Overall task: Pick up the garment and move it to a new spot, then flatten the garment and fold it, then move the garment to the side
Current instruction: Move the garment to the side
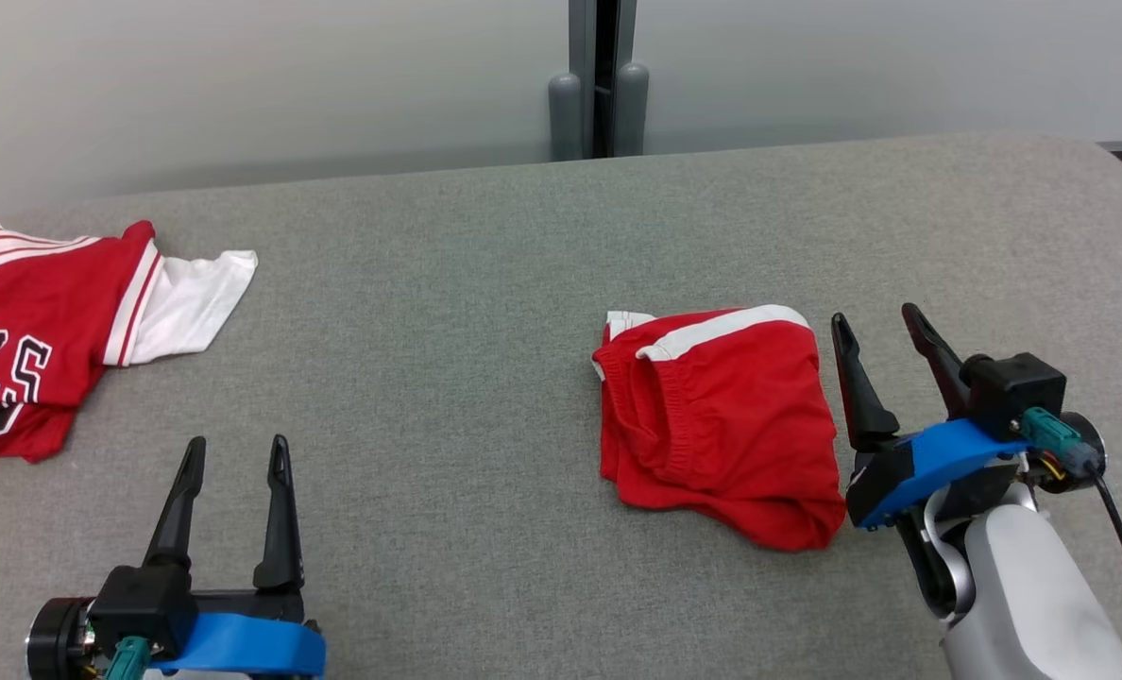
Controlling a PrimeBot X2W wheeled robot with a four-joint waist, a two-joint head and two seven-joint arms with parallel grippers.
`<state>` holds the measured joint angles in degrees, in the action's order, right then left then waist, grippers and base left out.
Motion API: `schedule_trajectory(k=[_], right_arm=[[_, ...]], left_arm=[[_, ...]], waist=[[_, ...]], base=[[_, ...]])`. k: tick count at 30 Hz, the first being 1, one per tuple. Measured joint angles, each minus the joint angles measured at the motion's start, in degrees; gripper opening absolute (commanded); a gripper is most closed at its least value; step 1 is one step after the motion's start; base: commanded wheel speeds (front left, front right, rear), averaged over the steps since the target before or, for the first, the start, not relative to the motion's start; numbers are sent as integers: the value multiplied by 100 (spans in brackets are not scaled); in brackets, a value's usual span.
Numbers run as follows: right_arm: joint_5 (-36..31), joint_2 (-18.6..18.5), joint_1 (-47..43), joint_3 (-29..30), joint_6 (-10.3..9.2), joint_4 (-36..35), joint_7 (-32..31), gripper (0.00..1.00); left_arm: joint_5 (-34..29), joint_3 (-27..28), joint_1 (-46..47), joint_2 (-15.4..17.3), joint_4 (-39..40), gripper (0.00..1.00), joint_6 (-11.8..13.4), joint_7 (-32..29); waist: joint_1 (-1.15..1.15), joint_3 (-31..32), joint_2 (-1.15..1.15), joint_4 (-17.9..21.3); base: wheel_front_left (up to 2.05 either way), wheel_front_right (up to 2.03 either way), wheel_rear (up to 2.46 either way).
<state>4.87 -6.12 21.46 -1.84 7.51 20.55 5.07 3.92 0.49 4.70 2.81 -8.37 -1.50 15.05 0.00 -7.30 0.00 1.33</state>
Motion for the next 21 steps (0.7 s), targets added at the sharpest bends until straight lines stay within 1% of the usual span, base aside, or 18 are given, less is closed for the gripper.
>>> schedule_trajectory(k=[3,9,16,21], right_arm=[[-33,-5,142,29,0,475,-81,100],[-16,-7,229,56,-1,1347,-52,100],[140,-74,421,-211,0,2276,-43,100],[368,-68,547,-447,-1,2682,-1,100]], left_arm=[[16,-63,112,0,-14,100,2,1],[57,-111,244,0,-49,100,19,1],[97,-145,321,0,-82,100,38,1],[122,-166,343,0,-98,100,74,0]], waist=[[0,-128,0,-57],[0,-312,0,-165],[0,-403,0,-225],[0,-396,0,-260]], base=[[0,0,0],[0,0,0],[0,0,0],[0,0,0]])
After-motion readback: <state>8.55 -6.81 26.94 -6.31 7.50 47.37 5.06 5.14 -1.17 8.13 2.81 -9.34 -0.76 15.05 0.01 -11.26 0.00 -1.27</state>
